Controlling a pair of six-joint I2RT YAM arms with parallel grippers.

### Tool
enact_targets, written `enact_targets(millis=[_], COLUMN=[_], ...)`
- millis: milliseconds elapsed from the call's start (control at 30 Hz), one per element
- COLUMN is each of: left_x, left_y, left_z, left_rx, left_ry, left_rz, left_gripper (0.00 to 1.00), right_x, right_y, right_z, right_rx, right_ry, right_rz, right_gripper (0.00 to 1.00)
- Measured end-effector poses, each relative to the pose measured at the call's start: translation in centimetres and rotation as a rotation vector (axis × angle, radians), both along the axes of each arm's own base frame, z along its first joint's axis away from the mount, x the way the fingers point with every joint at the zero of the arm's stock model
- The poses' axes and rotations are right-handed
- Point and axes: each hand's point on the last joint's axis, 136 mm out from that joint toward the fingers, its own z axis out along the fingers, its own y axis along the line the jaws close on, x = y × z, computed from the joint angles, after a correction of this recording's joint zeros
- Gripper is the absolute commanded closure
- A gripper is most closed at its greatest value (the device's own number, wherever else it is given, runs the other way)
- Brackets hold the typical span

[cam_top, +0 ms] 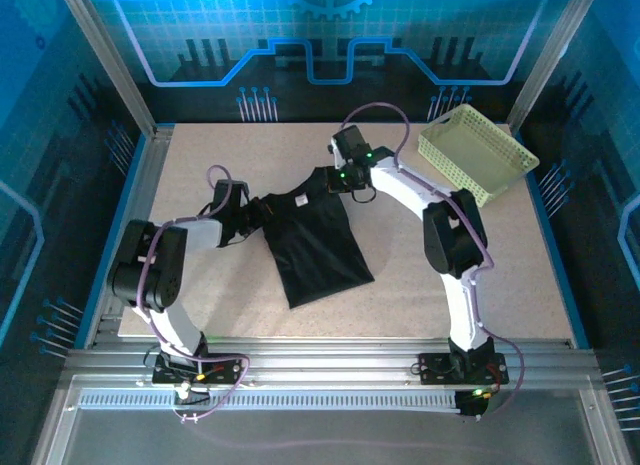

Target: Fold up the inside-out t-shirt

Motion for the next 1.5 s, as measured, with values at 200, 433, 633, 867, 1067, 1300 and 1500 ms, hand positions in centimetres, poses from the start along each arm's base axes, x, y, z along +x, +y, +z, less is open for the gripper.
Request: enact_targets(millis=[200, 433, 633, 867, 1067, 1300, 1500], left_x=[0.2, 0.6, -1.7, -7.5, -12.1, -14.0, -14.5], left_y=[0.6, 1.4, 3.8, -3.4, -6.5, -5.8, -5.4], left_z=[-0.8, -0.2, 3.2, 8.4, 2.9, -0.9, -1.3], left_rx=[0.022, 0.081, 0.206, 0.176, 0.151, 0.167, 0.193], left_ry=[0.020, 0.037, 0.055, -0.093, 0.030, 0.119, 0.118], left_rz=[0.016, 0.025, 0.105, -0.026, -0.106, -0.093, -0.117], left_gripper=[0.80, 0.45, 0.39, 0.40, 0.40, 0.40, 0.40], right_x=[1.4, 3.2, 0.1, -7.2, -11.0, -13.9, -16.3], right_y=[0.5, 1.1, -1.4, -2.4, -1.1, -3.8, -5.3], right_z=[-3.7, -0.9, -0.5, 0.7, -2.7, -6.6, -6.8], right_rx=[-0.027, -0.024, -0.085, -0.072, -0.054, -0.061, 0.002], right_ry=[0.033, -0.039, -0.019, 0.005, 0.066, 0.140, 0.139], right_rz=[0.018, 0.025, 0.022, 0.067, 0.079, -0.033, -0.144], right_gripper=[0.93, 0.43, 0.39, 0.42, 0.43, 0.44, 0.44])
